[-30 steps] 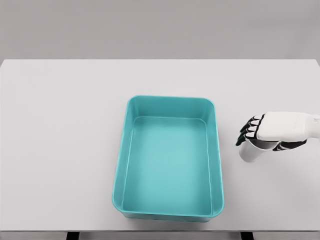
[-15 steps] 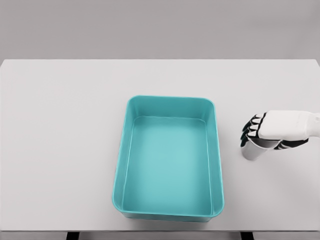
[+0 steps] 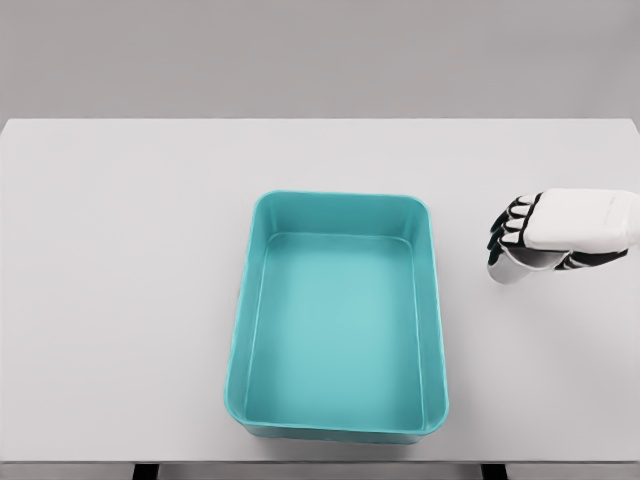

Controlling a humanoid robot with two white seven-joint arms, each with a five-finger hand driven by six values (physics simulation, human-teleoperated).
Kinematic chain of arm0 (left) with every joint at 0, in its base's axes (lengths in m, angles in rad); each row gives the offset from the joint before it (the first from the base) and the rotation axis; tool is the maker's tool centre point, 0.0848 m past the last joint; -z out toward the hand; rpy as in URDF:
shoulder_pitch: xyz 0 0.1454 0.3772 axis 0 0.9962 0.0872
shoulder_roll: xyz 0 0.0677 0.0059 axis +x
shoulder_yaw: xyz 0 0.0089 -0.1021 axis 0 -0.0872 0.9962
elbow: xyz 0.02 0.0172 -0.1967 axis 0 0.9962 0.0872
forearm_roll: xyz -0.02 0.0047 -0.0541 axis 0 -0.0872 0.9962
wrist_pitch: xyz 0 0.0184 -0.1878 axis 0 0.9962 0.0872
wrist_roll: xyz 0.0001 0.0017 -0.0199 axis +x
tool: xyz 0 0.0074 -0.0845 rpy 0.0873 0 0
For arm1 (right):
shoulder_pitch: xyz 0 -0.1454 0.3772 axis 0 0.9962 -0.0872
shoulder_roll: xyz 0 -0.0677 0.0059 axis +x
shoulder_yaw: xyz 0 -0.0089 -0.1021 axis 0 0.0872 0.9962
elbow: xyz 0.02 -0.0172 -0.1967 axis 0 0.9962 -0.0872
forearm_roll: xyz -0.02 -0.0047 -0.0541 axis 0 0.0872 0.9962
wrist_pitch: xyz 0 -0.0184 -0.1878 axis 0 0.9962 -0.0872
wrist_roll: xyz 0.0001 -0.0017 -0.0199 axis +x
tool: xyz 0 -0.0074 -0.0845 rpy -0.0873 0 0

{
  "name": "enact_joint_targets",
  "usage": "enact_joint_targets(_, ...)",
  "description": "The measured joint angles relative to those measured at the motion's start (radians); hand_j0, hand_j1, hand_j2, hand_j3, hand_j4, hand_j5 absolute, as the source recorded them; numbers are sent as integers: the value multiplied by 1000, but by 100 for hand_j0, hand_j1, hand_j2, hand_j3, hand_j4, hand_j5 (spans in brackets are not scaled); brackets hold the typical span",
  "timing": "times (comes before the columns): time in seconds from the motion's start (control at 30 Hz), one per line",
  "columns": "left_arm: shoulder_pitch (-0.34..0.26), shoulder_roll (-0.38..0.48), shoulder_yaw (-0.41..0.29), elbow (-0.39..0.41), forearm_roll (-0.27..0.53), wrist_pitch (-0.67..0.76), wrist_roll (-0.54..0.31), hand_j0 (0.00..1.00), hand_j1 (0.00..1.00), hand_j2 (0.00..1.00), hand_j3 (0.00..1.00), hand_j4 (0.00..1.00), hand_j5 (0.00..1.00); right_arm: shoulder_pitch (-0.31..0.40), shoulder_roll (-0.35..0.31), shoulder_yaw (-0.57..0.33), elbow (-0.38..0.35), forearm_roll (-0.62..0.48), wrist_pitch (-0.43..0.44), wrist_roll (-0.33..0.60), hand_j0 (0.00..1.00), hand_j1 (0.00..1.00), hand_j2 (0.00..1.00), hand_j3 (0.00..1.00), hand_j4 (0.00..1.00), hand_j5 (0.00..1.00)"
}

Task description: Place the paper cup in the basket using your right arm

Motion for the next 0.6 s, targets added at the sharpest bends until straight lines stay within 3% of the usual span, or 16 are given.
enact_joint_targets(0.6, 0, 0, 0, 0, 0, 0, 0, 100, 100, 100, 100, 100, 100, -52, 3, -18, 1, -70, 0, 0, 71, 71, 71, 71, 71, 71)
